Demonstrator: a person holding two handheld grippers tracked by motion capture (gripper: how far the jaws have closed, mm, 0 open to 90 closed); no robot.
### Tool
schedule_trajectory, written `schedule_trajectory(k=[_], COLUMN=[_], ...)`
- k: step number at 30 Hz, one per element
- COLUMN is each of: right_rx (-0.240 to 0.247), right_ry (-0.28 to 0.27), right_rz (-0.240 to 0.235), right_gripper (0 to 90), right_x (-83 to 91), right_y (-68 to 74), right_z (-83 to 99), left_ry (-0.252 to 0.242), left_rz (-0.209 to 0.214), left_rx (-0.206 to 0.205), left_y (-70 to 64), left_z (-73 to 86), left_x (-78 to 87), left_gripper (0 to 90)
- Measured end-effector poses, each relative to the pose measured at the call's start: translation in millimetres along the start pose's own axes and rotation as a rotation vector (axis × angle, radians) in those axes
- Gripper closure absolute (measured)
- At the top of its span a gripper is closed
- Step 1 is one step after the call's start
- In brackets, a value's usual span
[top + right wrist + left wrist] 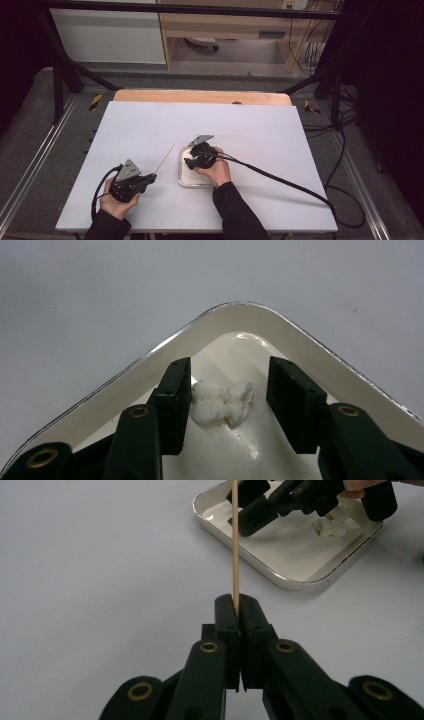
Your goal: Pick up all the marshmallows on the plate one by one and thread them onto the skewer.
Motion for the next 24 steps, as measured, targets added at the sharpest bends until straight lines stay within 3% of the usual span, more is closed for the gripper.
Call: schedule_trajectory(k=[14, 24], right_rx=[-0.023, -0.005], right_ry=[-0.002, 0.013], right_rz=[0.001, 0.001], right_gripper=[67.7, 57.8], right_x=[1.8, 4.0], right_y=[-0.4, -0.8], right_z=[0.3, 2.8], left_ry=[0.000, 0.001], left_rz=[0.001, 0.003], left_rx=[-0.003, -0.005], left_y=[-1.5, -1.9], left_z=[0.1, 0.3], left_x=[-0.6, -1.4], left_gripper=[88.7, 88.7])
Point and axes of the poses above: each handheld gripper's, and its own axes: x roughly backward along the jaws, z roughly out of its underside, y roughly to its left, the point moved 7 cm from there along -x, roughly forward along the jaws, and after that the axes turned 4 degrees about z, right-handed, at the moved point
